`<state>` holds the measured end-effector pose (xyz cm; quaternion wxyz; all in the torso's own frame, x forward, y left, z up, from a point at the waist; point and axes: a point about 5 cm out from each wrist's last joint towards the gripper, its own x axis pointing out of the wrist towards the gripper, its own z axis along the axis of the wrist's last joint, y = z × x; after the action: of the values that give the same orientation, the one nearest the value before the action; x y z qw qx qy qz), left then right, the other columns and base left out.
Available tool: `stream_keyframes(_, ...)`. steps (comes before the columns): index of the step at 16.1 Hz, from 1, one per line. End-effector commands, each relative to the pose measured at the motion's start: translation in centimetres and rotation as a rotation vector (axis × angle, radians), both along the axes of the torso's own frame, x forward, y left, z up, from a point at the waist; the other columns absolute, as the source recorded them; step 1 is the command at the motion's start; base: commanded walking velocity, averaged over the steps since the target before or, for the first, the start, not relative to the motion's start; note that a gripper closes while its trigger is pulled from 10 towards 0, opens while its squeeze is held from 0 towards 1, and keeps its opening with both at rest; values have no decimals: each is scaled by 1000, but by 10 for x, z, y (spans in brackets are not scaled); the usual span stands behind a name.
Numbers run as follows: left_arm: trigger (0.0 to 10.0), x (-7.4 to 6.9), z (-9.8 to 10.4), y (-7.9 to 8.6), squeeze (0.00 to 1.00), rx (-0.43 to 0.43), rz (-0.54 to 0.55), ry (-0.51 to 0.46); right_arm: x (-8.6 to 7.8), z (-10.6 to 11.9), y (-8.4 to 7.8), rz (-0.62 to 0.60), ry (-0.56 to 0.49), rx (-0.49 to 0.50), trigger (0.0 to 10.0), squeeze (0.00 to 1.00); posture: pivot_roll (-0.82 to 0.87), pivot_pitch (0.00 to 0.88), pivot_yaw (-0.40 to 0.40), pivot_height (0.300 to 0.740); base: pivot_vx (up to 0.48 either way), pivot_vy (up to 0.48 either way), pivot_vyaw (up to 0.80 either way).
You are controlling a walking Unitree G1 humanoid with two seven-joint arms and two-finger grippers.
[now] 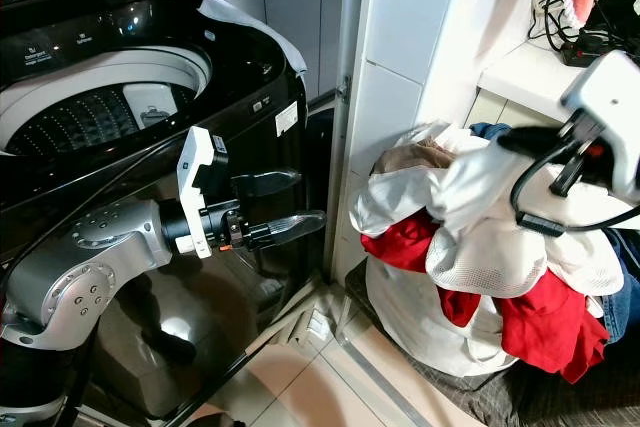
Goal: Clothes washing
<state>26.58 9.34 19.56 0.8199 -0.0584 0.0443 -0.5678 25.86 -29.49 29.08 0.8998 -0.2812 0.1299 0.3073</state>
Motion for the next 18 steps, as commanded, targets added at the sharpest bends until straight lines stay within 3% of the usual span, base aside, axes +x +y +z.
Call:
stream_keyframes(1, 10000, 3, 7, 1, 0, -10, 2, -25, -1, 10, -2, -8, -35, 21, 0, 0, -23, 0, 28, 740, 0, 0, 0)
stream_keyframes(2, 10000, 8, 9, 0, 0, -24, 47, -50, 1, 36, 1, -4, -155, 177, 0, 0, -26, 0, 27, 740, 0, 0, 0)
stream_keyframes(4, 10000, 23, 18, 1, 0, -61, 167, -100, 5, 71, 10, 34, -300, 359, 0, 0, -31, 0, 29, 740, 0, 0, 0)
stream_keyframes(6, 10000, 41, 39, 8, 0, -168, 343, -158, 7, 111, 26, 112, -432, 548, 0, 0, -30, 0, 26, 740, 0, 0, 0)
stream_keyframes(8, 10000, 52, 61, 16, 0, -277, 442, -207, 9, 154, 39, 170, -558, 764, 0, 0, -27, 0, 24, 740, 0, 0, 0)
stream_keyframes(10, 10000, 55, 74, 18, 0, -343, 467, -228, 12, 179, 52, 201, -581, 908, 0, 0, -25, 0, 21, 740, 0, 0, 0)
stream_keyframes(11, 10000, 54, 74, 14, 784, -330, 446, -237, 20, 165, 62, 164, -559, 729, 0, 0, -23, 0, 17, 740, 0, 0, 0)
stream_keyframes(12, 10000, 53, 73, 11, 784, -320, 437, -239, 25, 155, 67, 139, -545, 627, 0, 0, -23, 0, 17, 740, 0, 0, 0)
stream_keyframes(13, 10000, 49, 63, 8, 78, -265, 400, -224, 38, 128, 67, 73, -473, 472, 10000, 0, -19, 0, 14, 740, 0, 0, 0)
stream_keyframes(14, 10000, 44, 47, 5, 0, -173, 354, -196, 44, 93, 64, 53, -336, 279, 10000, 710, -19, 0, 13, 740, 0, 0, 0)
stream_keyframes(15, 10000, 41, 34, 3, 0, -94, 323, -178, 43, 64, 60, 47, -195, 158, 10000, 1000, -19, 0, 13, 740, 0, 0, 0)
stream_keyframes(16, 10000, 39, 24, 2, 0, -38, 306, -179, 39, 42, 55, 39, -95, 66, 10000, 1000, -21, 0, 13, 740, 0, 0, 0)
stream_keyframes(18, 10000, 36, 13, 1, 0, 19, 285, -182, 30, 18, 51, 59, 16, -11, 10000, 1000, -24, 0, 13, 740, 0, 0, 0)
